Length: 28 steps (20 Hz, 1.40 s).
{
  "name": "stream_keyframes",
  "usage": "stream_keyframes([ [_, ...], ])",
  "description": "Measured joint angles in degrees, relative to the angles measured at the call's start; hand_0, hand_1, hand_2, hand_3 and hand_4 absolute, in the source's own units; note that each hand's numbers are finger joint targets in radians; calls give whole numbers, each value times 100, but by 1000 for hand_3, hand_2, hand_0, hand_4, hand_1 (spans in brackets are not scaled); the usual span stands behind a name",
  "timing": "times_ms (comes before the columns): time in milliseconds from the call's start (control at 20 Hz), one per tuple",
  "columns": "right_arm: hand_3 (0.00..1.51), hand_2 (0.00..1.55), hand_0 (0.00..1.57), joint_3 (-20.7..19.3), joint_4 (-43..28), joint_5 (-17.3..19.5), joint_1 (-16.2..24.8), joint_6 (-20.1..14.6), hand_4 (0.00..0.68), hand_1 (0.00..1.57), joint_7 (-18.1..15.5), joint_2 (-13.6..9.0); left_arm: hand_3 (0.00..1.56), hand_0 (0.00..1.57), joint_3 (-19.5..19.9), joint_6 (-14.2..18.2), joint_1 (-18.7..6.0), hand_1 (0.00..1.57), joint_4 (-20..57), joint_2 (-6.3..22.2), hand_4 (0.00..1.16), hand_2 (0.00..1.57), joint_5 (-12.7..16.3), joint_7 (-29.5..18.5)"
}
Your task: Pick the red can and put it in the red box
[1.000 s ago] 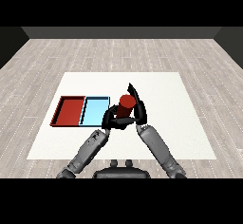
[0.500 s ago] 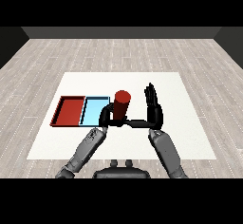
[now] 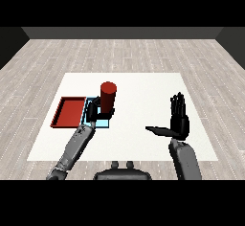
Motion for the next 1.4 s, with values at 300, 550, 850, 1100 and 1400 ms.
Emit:
stream_keyframes([
  [300,0,0,0,-347,147,-172,509,217,0,0,-390,-79,1469,1571,640,-96,-58,1571,396,791,1139,1559,-132,385],
  [550,0,0,0,-568,411,-274,563,355,0,0,-553,-126,1476,1571,1110,-174,-136,1571,1211,1455,1134,1564,-320,561],
  [850,0,0,0,-537,513,-292,612,445,0,0,-587,-64,1462,1571,1602,-377,-378,1571,2752,2051,1023,1544,-547,259],
  [1100,0,0,0,-459,684,-136,522,504,0,0,-723,-42,1384,1519,1843,-427,-876,1519,4447,2056,1022,1447,-762,-173],
  [1400,0,0,0,-420,1478,226,134,422,0,0,-1051,45,76,465,1830,-380,-1504,465,6029,1845,776,516,-1106,-262],
])
